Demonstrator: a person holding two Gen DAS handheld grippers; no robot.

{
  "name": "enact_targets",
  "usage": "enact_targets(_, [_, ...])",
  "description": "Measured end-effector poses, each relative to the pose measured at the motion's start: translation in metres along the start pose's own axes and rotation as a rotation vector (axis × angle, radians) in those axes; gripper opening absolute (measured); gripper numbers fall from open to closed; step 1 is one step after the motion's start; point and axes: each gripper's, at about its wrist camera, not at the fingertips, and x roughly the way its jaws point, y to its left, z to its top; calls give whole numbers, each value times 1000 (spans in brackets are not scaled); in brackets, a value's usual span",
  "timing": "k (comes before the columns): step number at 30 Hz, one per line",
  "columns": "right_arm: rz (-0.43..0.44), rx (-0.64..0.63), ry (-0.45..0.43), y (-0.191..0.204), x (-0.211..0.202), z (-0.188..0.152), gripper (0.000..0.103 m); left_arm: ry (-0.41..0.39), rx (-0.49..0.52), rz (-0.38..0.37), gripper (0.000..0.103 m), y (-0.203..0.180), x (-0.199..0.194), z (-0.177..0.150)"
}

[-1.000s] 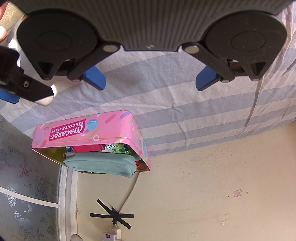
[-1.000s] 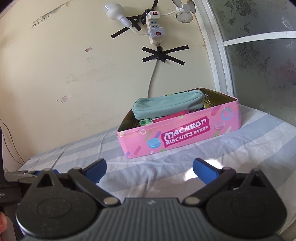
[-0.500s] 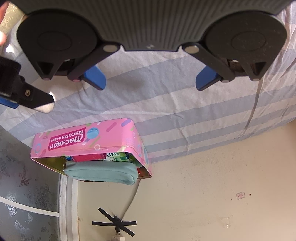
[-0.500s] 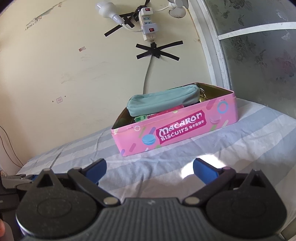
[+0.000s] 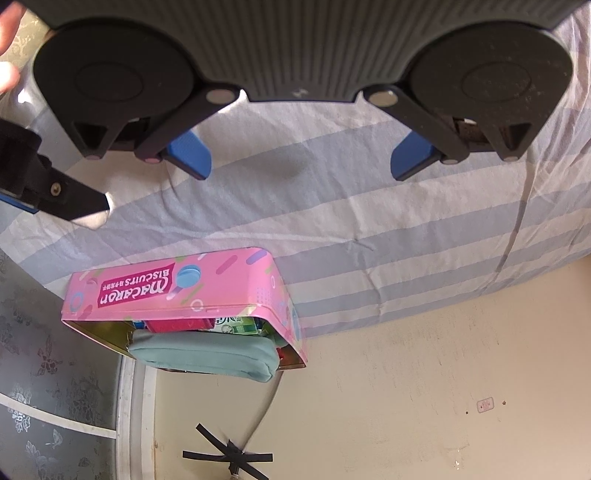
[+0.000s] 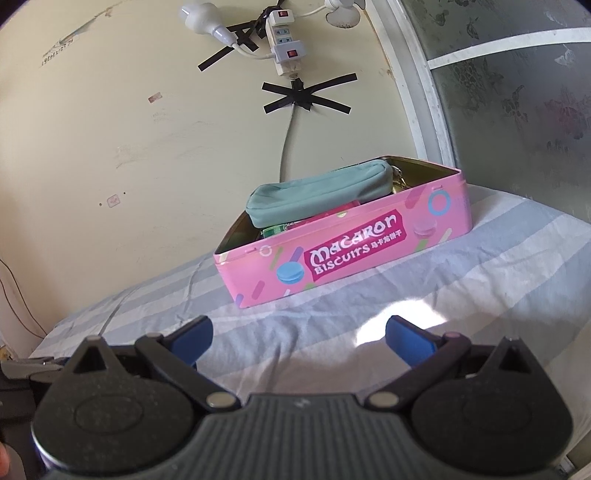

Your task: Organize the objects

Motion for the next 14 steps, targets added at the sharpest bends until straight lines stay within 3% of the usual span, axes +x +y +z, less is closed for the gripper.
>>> enact_targets(14, [-3,10,11,-2,3,-3,103,-5,35,5,103,-7,2,-1])
